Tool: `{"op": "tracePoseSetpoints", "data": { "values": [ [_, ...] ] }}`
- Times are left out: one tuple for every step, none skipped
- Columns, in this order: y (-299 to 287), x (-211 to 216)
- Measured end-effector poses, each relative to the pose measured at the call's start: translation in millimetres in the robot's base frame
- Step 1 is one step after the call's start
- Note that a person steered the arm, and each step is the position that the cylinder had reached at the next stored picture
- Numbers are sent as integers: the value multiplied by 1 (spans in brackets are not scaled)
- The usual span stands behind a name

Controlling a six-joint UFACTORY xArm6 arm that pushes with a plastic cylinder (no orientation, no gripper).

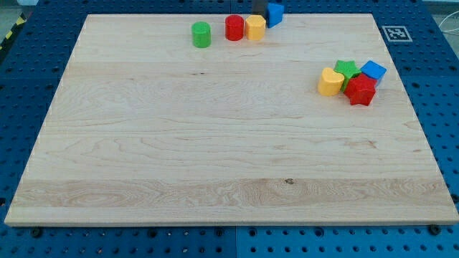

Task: Push the yellow hexagon closer to the yellow heart

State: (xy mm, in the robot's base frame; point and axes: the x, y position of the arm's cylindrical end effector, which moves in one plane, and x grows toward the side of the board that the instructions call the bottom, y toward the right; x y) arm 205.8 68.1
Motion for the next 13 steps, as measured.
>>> {"op": "tracePoseSetpoints", "data": {
  "values": [
    [6, 0],
    [-19, -2],
    [-45, 12],
    [-42, 43],
    [-27, 73],
    [-16, 90],
    [-14, 95],
    [-14, 87],
    [-13, 67],
    [19, 74],
    [51, 99],
    [77, 115],
    [74, 107]
  ]
}}
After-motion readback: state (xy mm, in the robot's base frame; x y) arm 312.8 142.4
